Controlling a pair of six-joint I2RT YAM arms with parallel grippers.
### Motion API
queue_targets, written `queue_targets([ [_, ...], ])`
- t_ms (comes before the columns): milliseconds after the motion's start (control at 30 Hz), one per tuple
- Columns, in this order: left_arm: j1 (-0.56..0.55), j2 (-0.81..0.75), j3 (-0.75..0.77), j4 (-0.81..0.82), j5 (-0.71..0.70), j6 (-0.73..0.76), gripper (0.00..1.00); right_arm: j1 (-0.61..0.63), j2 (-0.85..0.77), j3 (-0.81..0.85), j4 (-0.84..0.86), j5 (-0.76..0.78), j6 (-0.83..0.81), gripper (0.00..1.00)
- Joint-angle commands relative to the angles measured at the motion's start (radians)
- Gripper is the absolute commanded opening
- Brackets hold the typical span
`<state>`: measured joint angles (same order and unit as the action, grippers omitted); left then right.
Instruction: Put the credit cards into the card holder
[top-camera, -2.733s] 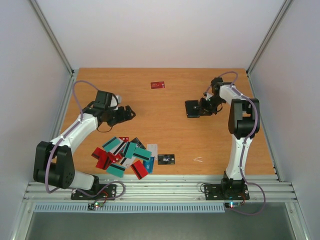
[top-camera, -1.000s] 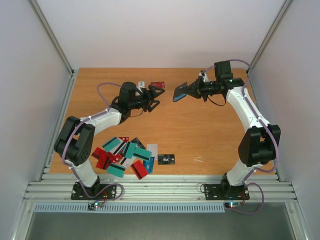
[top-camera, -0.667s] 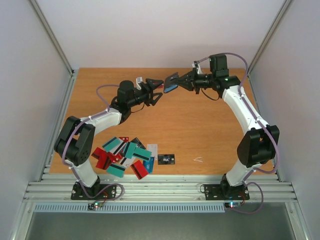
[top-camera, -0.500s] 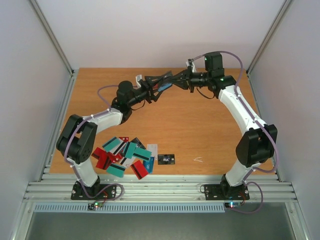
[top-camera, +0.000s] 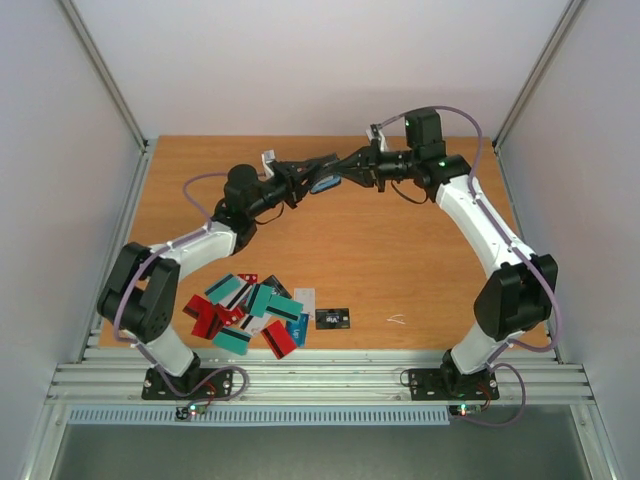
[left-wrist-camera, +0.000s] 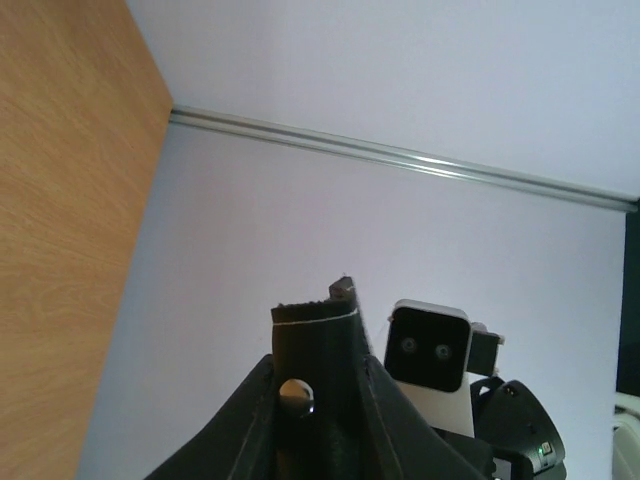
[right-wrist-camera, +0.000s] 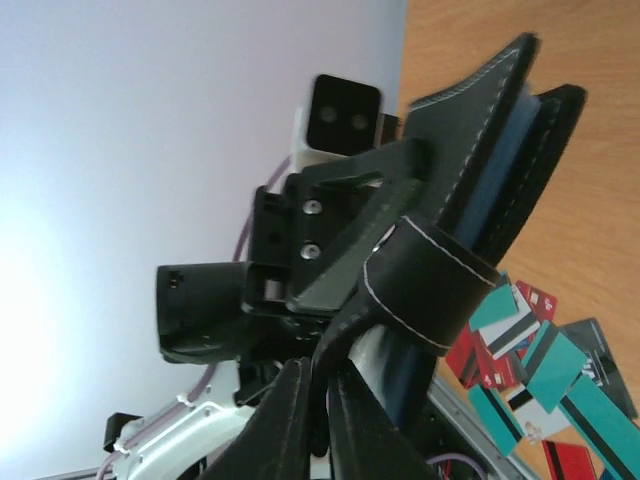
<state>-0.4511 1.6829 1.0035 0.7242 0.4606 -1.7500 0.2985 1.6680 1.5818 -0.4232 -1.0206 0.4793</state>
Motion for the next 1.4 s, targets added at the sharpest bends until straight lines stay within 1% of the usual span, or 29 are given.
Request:
queue_targets([
  [0,-0.008,-0.11,-0.008,-0.08,0.006,0.126,0.15,0.007,-0.071,-0.017,-0.167,0.039,-0.167,0.19],
  [33,-0.008,-0.127,-0.004,-0.116,0.008,0.161,0.13,0.007,-0.079,-0.008,-0.236,0.055,-0.226,0.31],
  [67,-0.008,-0.148,0.003,-0.188,0.011,0.194,0.12,0.007,-0.089,0.003,-0.321,0.081,-0.286,0.44],
  [100,-0.008,-0.167,0.011,-0.243,0.015,0.264,0.1,0.007,-0.1,0.013,-0.401,0.109,-0.353,0.52],
  [167,-0.008,-0.208,0.031,-0.341,0.027,0.374,0.09,0.006,-0.118,0.032,-0.545,0.178,-0.476,0.61],
  [200,-0.008,-0.222,0.046,-0.396,0.036,0.429,0.08,0.007,-0.128,0.04,-0.601,0.216,-0.534,0.63],
  [267,-0.01,-0.245,0.086,-0.516,0.057,0.617,0.02,0.007,-0.141,0.053,-0.698,0.273,-0.607,0.65],
  [300,-0.012,-0.254,0.098,-0.559,0.063,0.675,0.0,0.007,-0.146,0.061,-0.722,0.289,-0.629,0.66],
  [367,-0.027,-0.272,0.122,-0.656,0.058,0.828,0.0,0.009,-0.149,0.087,-0.76,0.308,-0.657,0.66],
  [400,-0.037,-0.278,0.141,-0.708,0.048,0.877,0.0,0.014,-0.147,0.108,-0.776,0.319,-0.668,0.66],
  [433,-0.054,-0.28,0.159,-0.784,0.035,0.957,0.0,0.025,-0.143,0.13,-0.798,0.334,-0.681,0.65],
  [500,-0.089,-0.277,0.201,-0.887,-0.005,1.052,0.0,0.056,-0.128,0.187,-0.842,0.375,-0.705,0.64],
  [600,-0.147,-0.274,0.235,-0.972,-0.089,1.139,0.0,0.1,-0.111,0.254,-0.884,0.423,-0.702,0.62],
  [767,-0.236,-0.261,0.281,-1.034,-0.254,1.176,0.0,0.161,-0.128,0.234,-0.849,0.493,-0.608,0.56],
  [933,-0.286,-0.262,0.303,-1.043,-0.339,1.168,0.0,0.198,-0.172,0.137,-0.774,0.567,-0.489,0.47],
  [1000,-0.296,-0.262,0.311,-1.046,-0.353,1.161,0.0,0.212,-0.191,0.094,-0.736,0.585,-0.434,0.44],
  [1167,-0.316,-0.258,0.331,-1.058,-0.369,1.154,0.0,0.235,-0.211,0.025,-0.674,0.608,-0.381,0.42],
  [1367,-0.341,-0.249,0.353,-1.069,-0.378,1.144,0.0,0.239,-0.216,-0.028,-0.587,0.566,-0.342,0.41],
])
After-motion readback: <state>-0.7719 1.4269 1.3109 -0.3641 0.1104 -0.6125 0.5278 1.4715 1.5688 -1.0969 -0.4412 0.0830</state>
